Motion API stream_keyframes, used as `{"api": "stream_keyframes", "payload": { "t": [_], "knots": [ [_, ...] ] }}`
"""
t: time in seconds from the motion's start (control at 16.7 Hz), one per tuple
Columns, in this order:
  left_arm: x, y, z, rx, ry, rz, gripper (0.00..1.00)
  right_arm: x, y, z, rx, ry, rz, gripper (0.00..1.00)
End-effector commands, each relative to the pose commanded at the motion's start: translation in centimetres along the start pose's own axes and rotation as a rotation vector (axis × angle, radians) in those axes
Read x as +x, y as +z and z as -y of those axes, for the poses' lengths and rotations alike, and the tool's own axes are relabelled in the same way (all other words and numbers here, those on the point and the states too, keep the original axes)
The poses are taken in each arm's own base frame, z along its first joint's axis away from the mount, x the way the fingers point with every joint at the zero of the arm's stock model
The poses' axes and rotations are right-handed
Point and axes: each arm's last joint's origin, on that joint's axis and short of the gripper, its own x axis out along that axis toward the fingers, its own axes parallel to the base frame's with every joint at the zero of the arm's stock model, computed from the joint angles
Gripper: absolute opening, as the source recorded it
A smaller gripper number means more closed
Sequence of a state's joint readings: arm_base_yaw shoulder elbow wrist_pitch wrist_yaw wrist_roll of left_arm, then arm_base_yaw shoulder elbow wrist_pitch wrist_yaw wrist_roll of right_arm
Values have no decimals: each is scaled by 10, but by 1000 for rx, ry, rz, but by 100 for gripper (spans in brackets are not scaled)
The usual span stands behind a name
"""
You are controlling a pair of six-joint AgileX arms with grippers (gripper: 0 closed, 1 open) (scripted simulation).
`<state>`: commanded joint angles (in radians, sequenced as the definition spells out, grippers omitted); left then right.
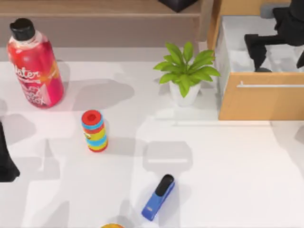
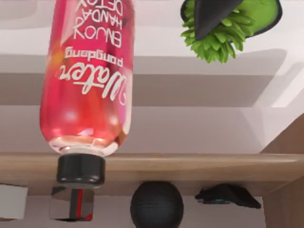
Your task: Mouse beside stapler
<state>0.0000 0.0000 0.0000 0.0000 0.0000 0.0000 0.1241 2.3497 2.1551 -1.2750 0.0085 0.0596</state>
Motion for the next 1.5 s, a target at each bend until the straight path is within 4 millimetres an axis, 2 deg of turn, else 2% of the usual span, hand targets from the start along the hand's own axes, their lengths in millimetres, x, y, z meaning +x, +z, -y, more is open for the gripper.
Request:
{"api": "stream_keyframes", "payload": {
  "t": [0.18,0.54,0.84,1.5],
  "knots": [
    [0,0,0,0,0,0,100,15,1,-3,0,-2,-7,100],
    [0,0,0,0,0,0,100,64,9,-4,0,1,3,100],
    [0,0,0,0,0,0,100,67,10,-4,1,2,2,100],
    [0,0,0,0,0,0,100,67,10,-4,1,2,2,17]
  ]
}}
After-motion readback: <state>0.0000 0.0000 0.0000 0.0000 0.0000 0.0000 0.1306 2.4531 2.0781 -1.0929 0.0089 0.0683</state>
